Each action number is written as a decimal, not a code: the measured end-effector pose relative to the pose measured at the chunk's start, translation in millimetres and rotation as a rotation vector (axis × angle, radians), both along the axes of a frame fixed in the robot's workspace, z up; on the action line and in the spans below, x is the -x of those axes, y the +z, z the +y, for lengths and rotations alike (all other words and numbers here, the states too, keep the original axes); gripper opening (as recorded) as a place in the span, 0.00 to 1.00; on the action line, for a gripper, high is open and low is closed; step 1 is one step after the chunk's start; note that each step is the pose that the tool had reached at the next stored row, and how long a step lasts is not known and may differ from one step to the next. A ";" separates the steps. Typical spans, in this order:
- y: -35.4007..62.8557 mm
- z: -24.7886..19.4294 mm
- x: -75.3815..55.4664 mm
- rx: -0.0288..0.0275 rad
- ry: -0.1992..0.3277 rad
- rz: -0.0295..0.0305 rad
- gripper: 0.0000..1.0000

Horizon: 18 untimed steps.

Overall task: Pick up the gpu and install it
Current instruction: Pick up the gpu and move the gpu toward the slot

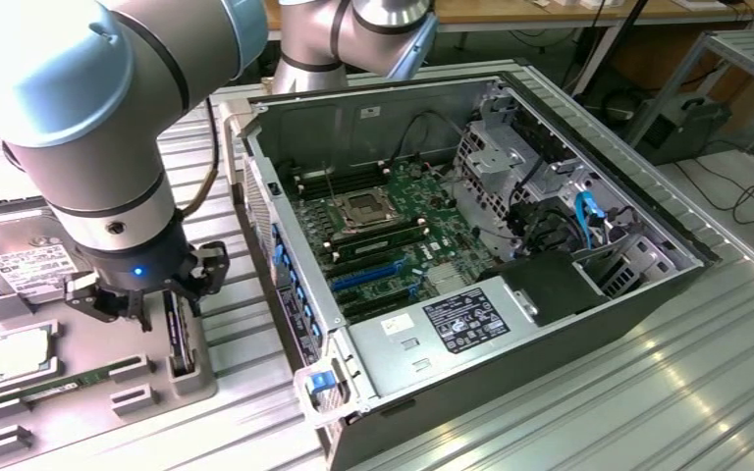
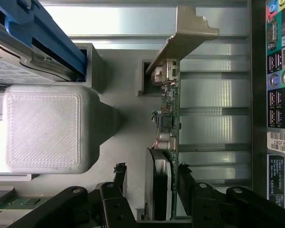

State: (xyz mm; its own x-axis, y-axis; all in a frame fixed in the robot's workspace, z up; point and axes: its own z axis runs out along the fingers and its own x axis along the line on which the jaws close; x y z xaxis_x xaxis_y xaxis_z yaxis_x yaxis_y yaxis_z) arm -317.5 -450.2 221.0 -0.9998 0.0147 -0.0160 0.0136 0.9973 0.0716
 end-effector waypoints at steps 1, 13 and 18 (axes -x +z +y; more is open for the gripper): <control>-0.6 -0.2 -0.3 0.0000 -0.001 0.0003 0.55; -1.2 -0.4 -1.7 -0.0002 -0.002 0.0005 0.27; -1.2 -0.4 -2.0 -0.0002 -0.002 0.0005 0.27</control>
